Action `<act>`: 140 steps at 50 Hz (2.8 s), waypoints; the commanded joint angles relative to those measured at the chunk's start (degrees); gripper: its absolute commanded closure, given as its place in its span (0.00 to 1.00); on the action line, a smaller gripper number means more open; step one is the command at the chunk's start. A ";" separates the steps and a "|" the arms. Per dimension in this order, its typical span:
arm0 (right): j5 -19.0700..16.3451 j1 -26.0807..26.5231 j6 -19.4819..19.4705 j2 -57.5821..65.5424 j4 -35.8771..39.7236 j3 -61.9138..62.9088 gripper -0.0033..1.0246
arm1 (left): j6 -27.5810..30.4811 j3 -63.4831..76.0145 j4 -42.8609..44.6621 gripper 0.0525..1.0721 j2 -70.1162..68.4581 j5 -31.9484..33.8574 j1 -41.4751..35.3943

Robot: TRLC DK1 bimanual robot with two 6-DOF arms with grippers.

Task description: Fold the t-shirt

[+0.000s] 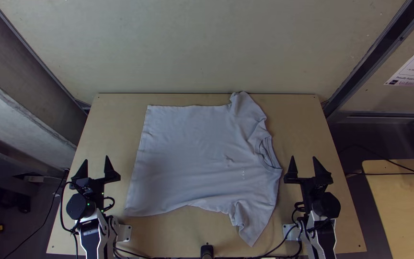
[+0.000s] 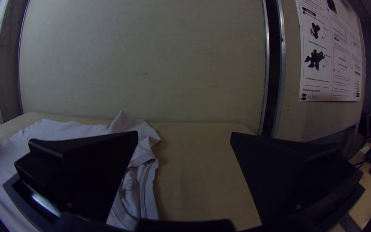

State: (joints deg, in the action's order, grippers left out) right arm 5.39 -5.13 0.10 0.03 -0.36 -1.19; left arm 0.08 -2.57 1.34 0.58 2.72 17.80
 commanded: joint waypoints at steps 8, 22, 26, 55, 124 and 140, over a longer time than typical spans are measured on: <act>0.06 0.38 0.78 -0.12 0.18 0.84 0.04 | 0.45 2.39 -1.52 0.05 -0.58 0.00 0.39; 0.06 0.38 0.78 -0.12 0.18 0.84 0.04 | 0.45 2.39 -1.52 0.05 -0.58 0.00 0.39; 0.06 0.38 0.78 -0.12 0.10 0.84 0.04 | -0.60 2.39 -1.43 0.05 -0.58 0.00 -0.49; 0.15 0.47 -0.45 -0.30 -0.52 0.84 0.04 | -0.52 2.39 -1.70 0.05 -0.75 -1.49 -0.66; 2.00 -0.59 12.03 55.78 -0.87 -64.46 0.04 | 0.71 -64.76 -11.45 0.05 53.47 -1.31 -8.05; 2.26 0.03 5.35 76.26 11.61 -86.61 0.04 | -4.73 -89.28 -27.45 0.05 75.71 -1.31 -10.60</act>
State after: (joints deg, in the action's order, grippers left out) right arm 7.11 -5.26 7.97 71.68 8.80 -81.84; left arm -1.78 -86.15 -23.86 71.64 1.43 7.79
